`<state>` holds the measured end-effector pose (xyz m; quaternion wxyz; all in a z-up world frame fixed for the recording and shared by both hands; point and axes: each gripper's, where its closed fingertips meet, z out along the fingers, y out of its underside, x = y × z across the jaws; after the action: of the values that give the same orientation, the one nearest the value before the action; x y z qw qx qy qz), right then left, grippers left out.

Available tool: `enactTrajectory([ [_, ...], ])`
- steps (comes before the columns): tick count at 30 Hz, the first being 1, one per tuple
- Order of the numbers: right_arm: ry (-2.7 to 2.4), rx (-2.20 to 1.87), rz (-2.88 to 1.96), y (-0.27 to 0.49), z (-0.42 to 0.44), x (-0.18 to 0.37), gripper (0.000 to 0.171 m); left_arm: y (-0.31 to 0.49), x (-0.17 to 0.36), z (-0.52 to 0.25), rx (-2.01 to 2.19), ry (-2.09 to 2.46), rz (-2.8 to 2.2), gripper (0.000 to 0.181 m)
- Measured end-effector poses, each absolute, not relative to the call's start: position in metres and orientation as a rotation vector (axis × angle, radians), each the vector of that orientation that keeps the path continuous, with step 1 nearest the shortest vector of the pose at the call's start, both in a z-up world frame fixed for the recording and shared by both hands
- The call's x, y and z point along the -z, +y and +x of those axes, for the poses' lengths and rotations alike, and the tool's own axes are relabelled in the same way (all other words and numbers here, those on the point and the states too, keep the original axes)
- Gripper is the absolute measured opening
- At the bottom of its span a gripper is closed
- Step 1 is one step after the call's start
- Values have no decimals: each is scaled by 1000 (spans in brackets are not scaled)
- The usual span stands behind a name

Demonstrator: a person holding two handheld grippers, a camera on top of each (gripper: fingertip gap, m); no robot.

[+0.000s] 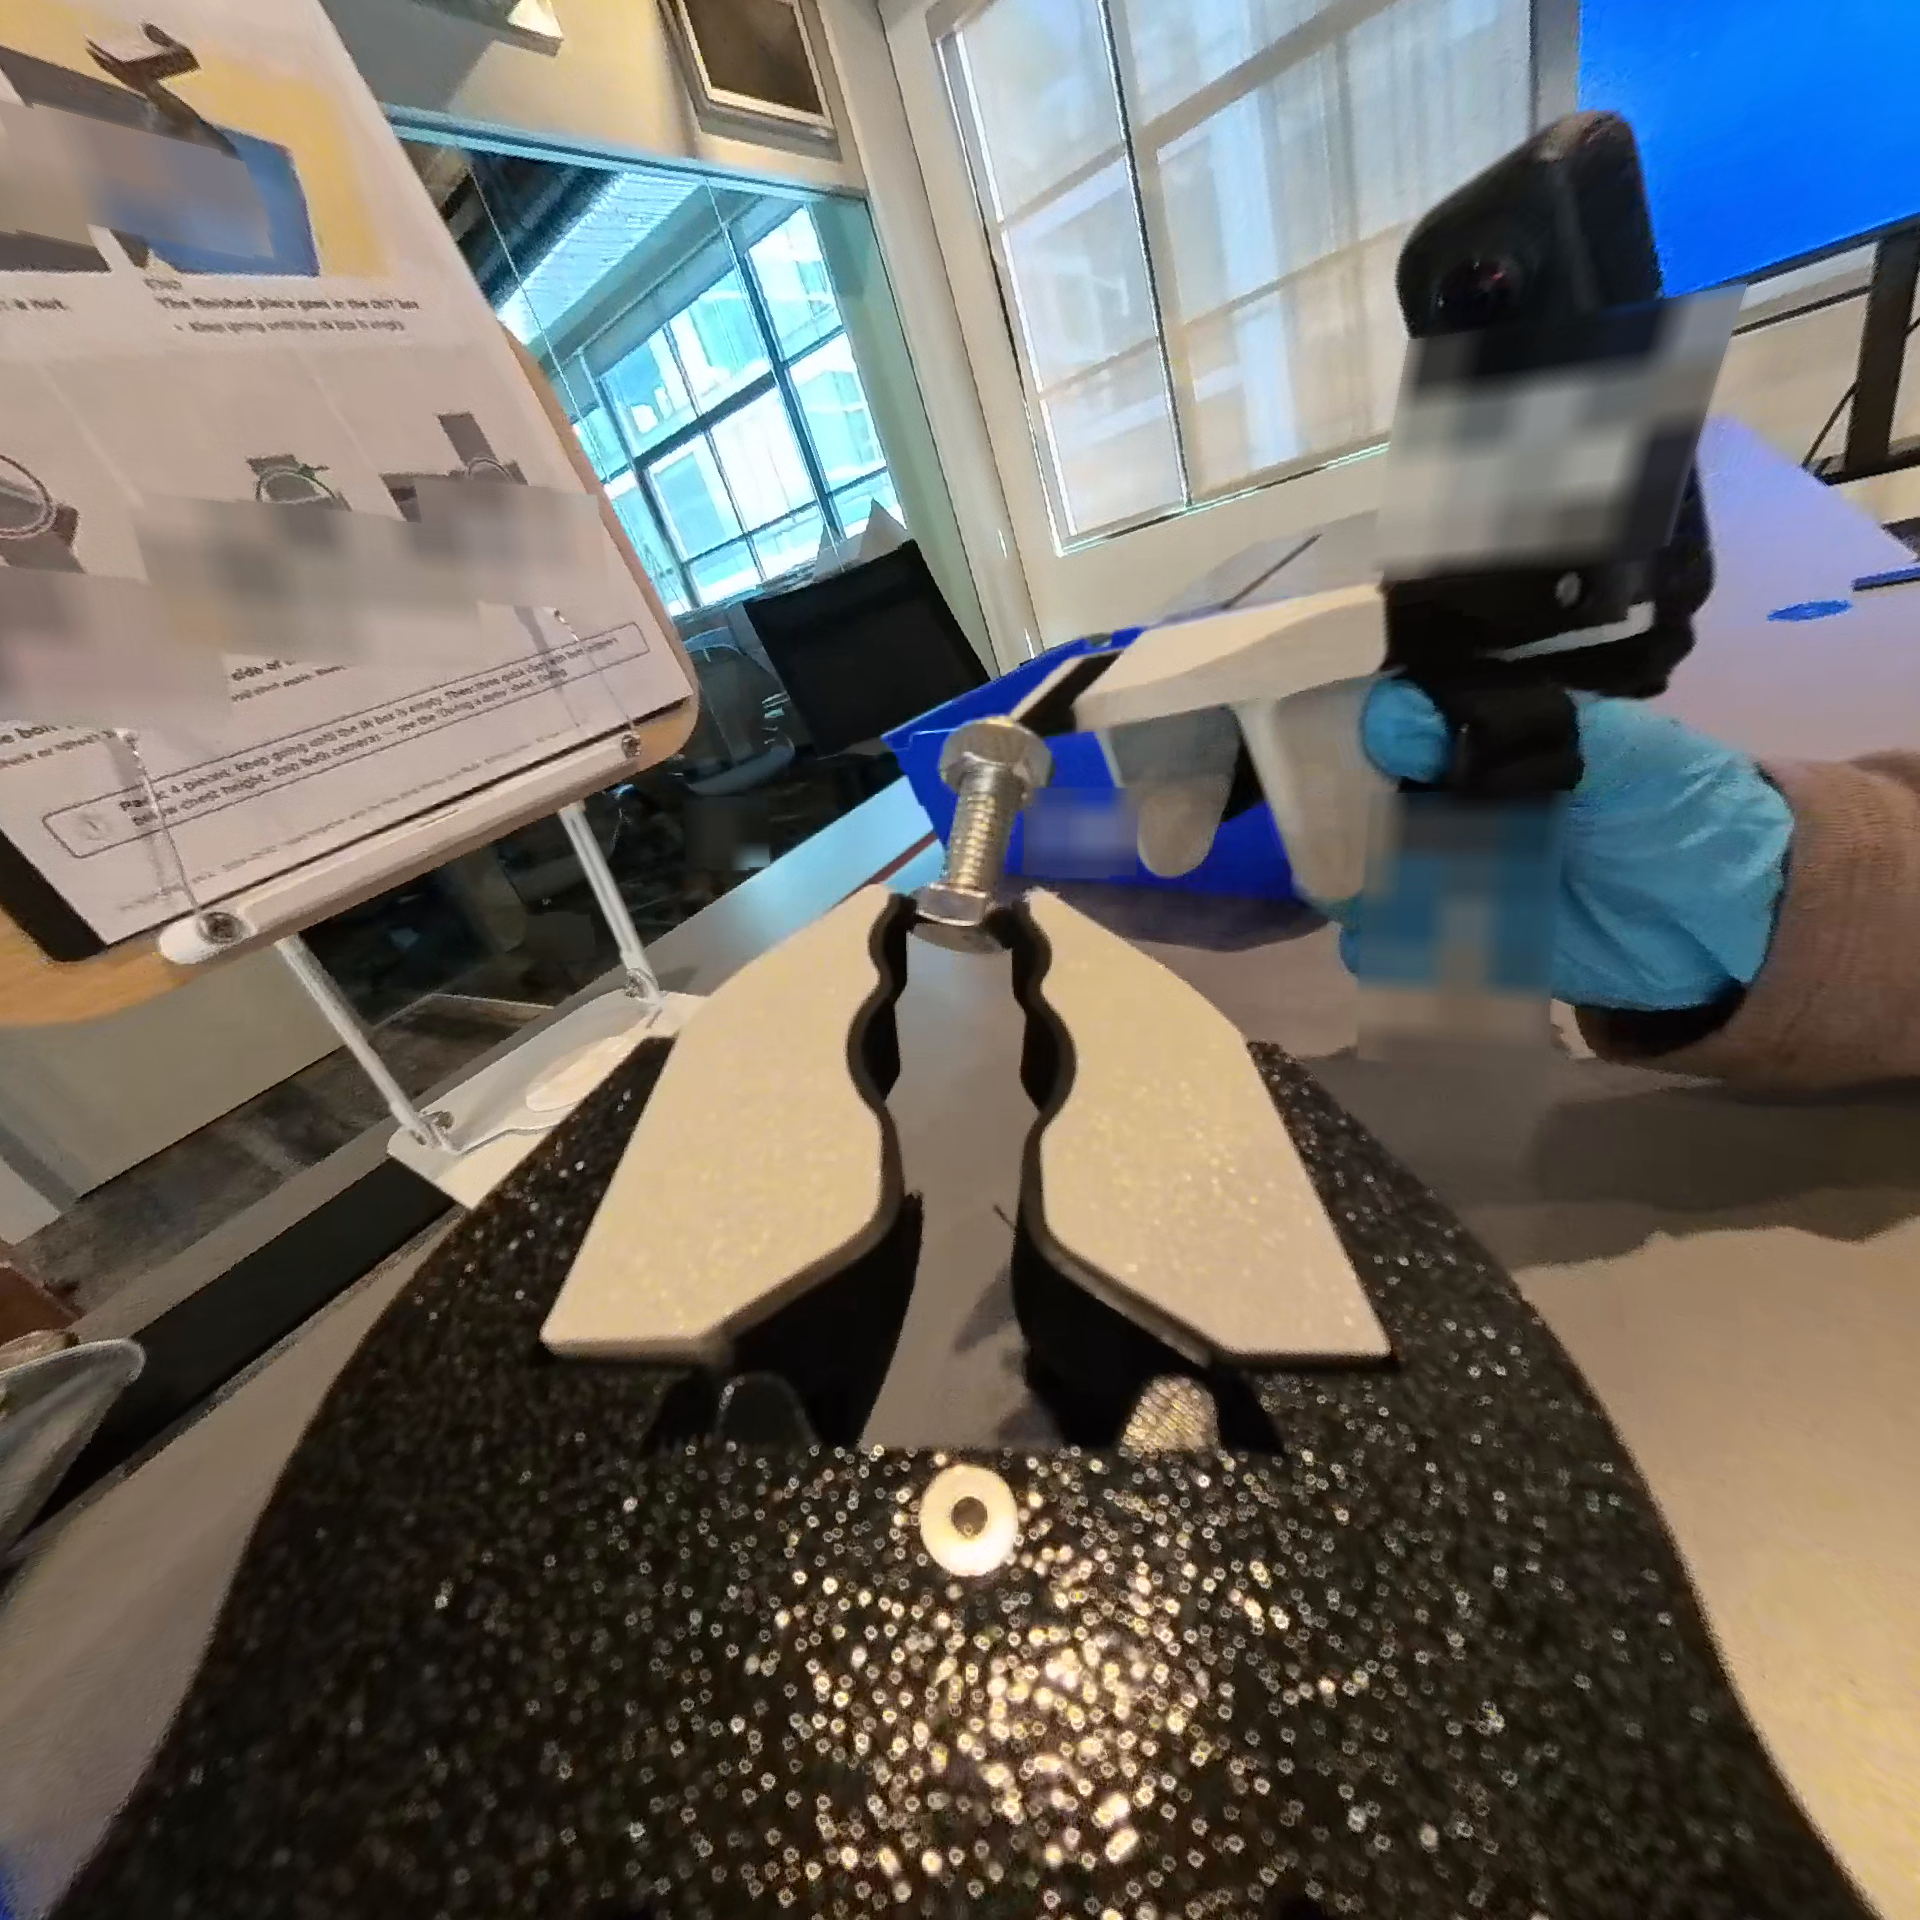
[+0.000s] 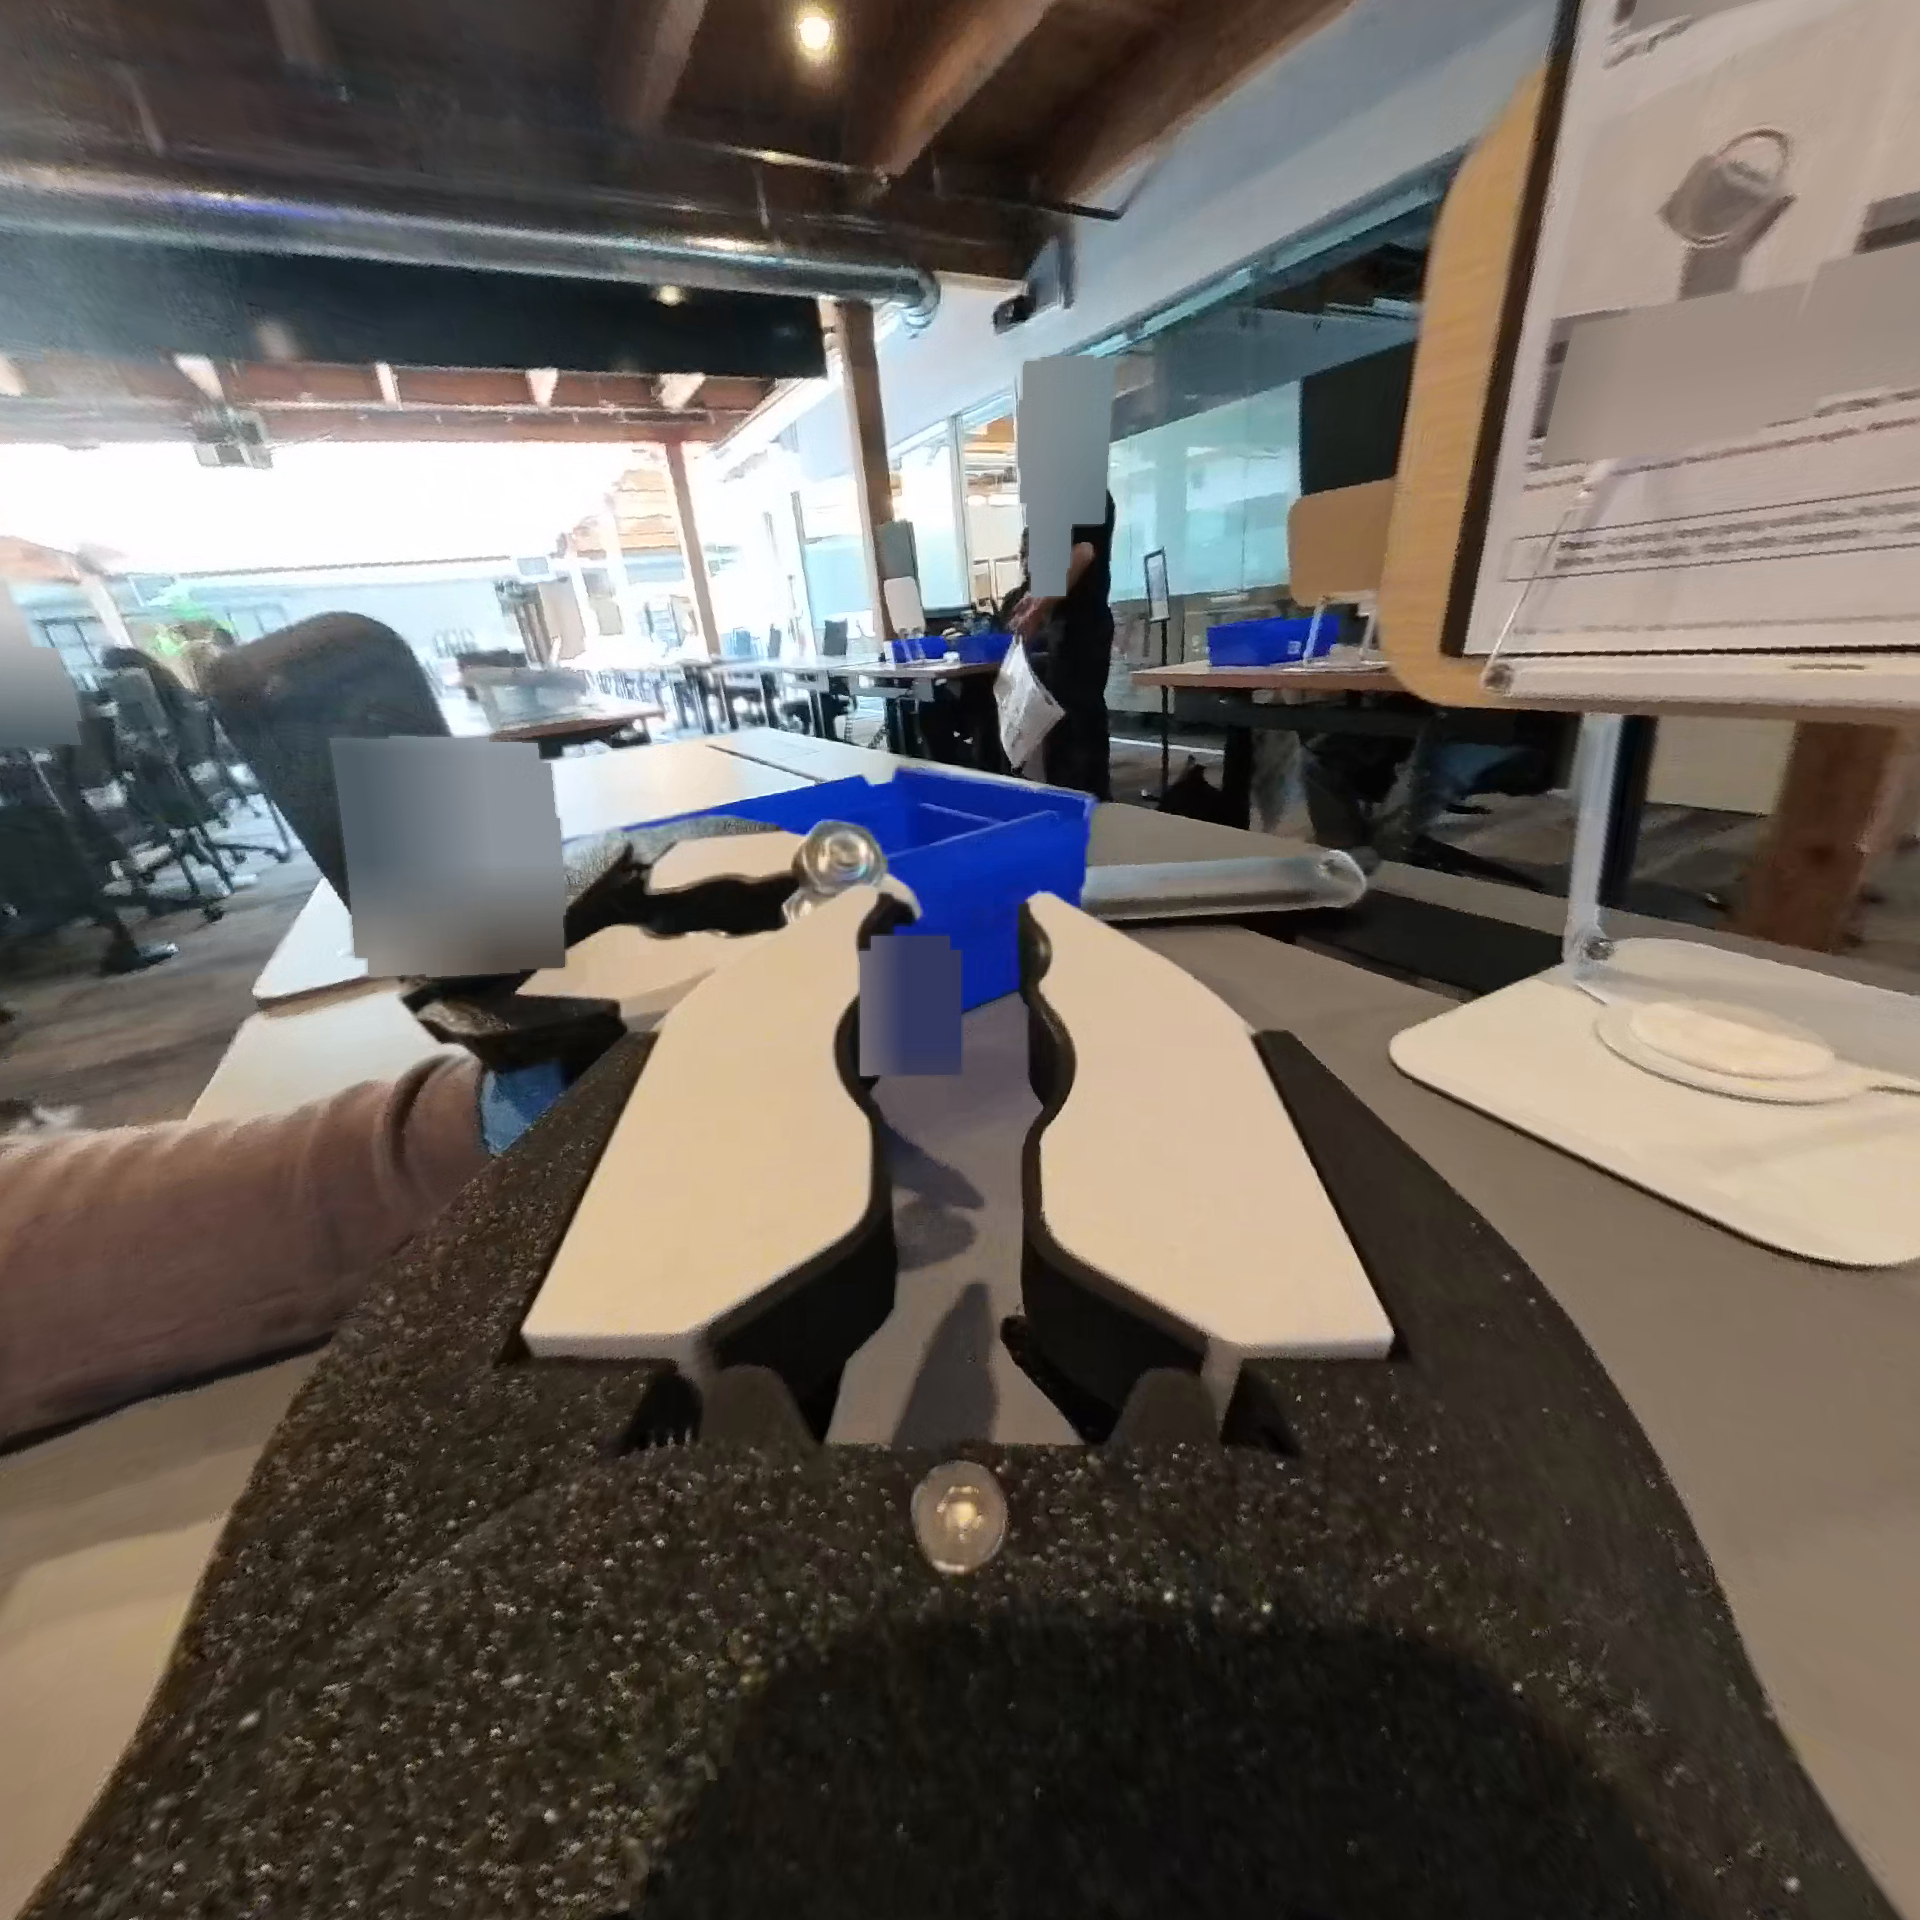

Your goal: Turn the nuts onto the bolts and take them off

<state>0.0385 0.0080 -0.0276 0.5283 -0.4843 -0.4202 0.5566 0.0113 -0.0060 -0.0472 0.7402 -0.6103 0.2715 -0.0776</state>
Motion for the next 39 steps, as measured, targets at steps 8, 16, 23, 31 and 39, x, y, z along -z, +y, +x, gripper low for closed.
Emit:
enactTrajectory([
  [8,-1016,-1385,-1149,-6,28,24,41,-6,49,20,158,620,-1330,19],
  [16,-926,-1499,-1143,0,34,17,47,-6,48,14,178,593,-1333,19],
  [23,-956,-1371,-1249,14,29,43,44,-10,37,9,192,557,-1295,19],
  [31,-919,-1533,-1131,-9,19,22,57,-5,52,22,149,641,-1336,19],
  [39,-839,-1637,-1141,6,30,27,51,-7,44,9,162,589,-1317,19],
])
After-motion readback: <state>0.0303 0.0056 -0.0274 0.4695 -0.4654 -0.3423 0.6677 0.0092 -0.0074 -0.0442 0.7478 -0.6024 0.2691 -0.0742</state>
